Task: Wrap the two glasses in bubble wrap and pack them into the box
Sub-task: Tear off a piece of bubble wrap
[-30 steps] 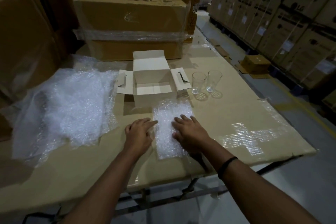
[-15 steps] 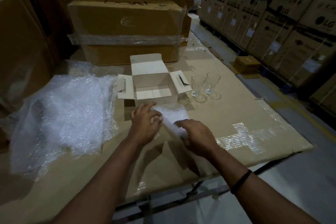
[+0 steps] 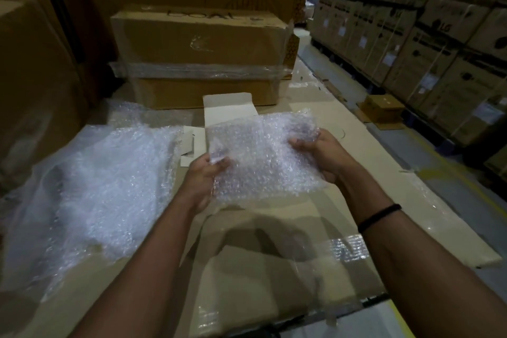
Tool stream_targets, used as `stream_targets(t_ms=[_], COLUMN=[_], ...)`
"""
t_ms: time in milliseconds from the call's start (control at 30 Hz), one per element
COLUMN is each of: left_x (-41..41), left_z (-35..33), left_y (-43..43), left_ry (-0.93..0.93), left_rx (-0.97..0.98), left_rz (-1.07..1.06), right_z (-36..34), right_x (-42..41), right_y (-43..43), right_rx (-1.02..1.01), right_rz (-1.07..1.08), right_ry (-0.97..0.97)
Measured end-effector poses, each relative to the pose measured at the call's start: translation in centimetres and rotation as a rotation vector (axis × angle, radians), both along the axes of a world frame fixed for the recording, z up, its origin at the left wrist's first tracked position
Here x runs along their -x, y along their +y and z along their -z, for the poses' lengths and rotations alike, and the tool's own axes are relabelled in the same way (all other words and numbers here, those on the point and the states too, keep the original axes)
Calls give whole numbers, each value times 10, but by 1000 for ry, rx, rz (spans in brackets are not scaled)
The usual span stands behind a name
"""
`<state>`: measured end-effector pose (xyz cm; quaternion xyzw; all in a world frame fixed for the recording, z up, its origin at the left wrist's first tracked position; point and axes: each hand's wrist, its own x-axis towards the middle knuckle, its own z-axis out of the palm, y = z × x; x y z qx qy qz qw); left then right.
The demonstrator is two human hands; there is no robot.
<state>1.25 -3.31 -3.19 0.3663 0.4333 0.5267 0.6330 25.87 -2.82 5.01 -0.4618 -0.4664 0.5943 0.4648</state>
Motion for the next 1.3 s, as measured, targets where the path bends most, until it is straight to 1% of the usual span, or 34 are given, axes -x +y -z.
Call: stream_targets(t_ms=[67, 133, 233, 333, 400, 467, 500, 533, 567, 633, 733, 800, 833, 867, 900, 933, 1000, 1067, 1100, 1200, 1267, 1300], left_x=[7, 15, 18, 14, 14, 17, 17, 18, 19, 21, 32, 44, 50, 54, 55, 55, 50, 45, 43, 34, 26, 24], left_z=[-1, -6, -14, -18, -14, -10, -10, -11, -11, -12, -13, -14, -15, -17, -19, -22, -24, -22, -20, -14, -11, -11], left_y=[22, 39, 60, 76, 86, 94, 98, 101, 104, 110, 114, 111, 109, 107, 106, 107, 111, 117, 119, 122, 123, 124], left_ry=[230, 472, 747, 1058, 1339, 1637, 1755, 1834, 1882, 1917, 1853, 1787, 1762, 1746, 1736, 1739, 1811, 1948, 2019, 2190, 2260, 2266], left_rx=[6, -31, -145, -194, -242, -264, -246, -220, -196, -157, -133, -247, -329, -399, -441, -450, -428, -408, -394, -334, -317, -317], left_rz=[-189, -347, -466, -484, -482, -424, -377, -327, -283, -214, -198, -237, -202, -104, 40, 191, 421, 533, 564, 625, 649, 652], right_z=[9, 17, 24, 27, 32, 38, 41, 42, 44, 47, 45, 35, 30, 25, 22, 21, 24, 32, 37, 52, 62, 66], right_x=[4, 9, 17, 23, 27, 32, 35, 38, 41, 46, 42, 32, 26, 21, 17, 16, 23, 35, 40, 52, 58, 60], right_y=[26, 52, 86, 111, 126, 138, 145, 150, 155, 162, 168, 164, 163, 161, 159, 158, 159, 162, 163, 167, 168, 168], right_rx=[12, 7, -27, -191, -289, -376, -410, -432, -442, -441, -488, -564, -597, -624, -636, -630, -603, -579, -573, -569, -562, -550], right_rz=[79, 145, 204, 242, 166, 66, 24, -10, -38, -95, -154, -183, -247, -349, -467, -574, -729, -819, -843, -868, -892, -909], right_ry=[-92, -223, -419, -750, -890, -1046, -1126, -1191, -1238, -1325, -1483, -1501, -1492, -1491, -1507, -1543, -1673, -1827, -1880, -1949, -1998, -2019])
